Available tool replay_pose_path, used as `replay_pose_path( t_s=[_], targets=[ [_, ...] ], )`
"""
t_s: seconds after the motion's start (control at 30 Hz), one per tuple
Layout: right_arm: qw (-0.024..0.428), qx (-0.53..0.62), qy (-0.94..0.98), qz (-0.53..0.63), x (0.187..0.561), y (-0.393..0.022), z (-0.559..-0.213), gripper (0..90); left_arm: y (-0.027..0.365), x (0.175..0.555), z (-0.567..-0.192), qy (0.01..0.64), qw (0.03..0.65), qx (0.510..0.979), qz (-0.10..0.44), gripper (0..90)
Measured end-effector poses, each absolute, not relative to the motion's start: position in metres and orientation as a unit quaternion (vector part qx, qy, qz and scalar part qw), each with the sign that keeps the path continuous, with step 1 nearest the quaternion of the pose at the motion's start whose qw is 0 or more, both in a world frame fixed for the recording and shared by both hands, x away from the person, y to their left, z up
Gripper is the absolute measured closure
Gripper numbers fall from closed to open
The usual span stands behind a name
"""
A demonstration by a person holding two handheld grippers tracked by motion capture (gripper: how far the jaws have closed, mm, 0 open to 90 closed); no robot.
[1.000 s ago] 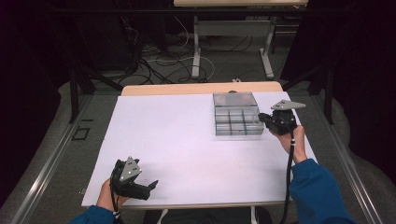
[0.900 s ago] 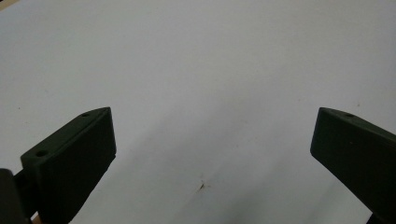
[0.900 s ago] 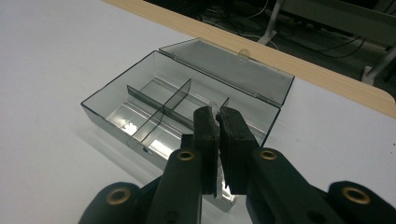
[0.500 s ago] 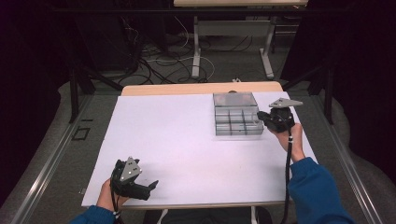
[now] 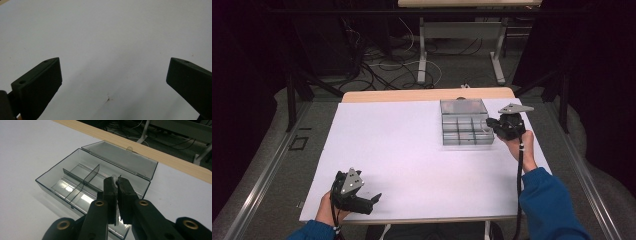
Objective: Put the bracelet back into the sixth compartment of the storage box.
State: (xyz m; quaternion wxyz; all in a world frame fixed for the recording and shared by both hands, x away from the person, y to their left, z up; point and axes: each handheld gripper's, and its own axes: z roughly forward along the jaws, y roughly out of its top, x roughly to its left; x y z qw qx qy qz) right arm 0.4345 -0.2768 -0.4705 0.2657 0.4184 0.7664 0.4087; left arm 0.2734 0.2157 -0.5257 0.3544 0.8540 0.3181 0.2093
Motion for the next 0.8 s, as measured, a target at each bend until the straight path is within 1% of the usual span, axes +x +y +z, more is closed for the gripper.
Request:
replay_pose_path(
  t_s=[0.27, 0.7, 0.8],
  targets=[
    [0.265, 0.422, 0.766, 0.407, 0.438, -0.275, -0.475, 85.9, 0.216, 0.274, -0.525, 0.315, 0.349, 0.858, 0.205, 0.0],
    [0.245, 0.429, 0.769, 0.406, 0.442, -0.272, -0.482, 85.7, 0.216, 0.273, -0.525, 0.318, 0.351, 0.857, 0.206, 0.0],
    [0.246, 0.429, 0.771, 0.402, 0.444, -0.272, -0.485, 85.6, 0.216, 0.273, -0.525, 0.317, 0.352, 0.856, 0.207, 0.0]
  ],
)
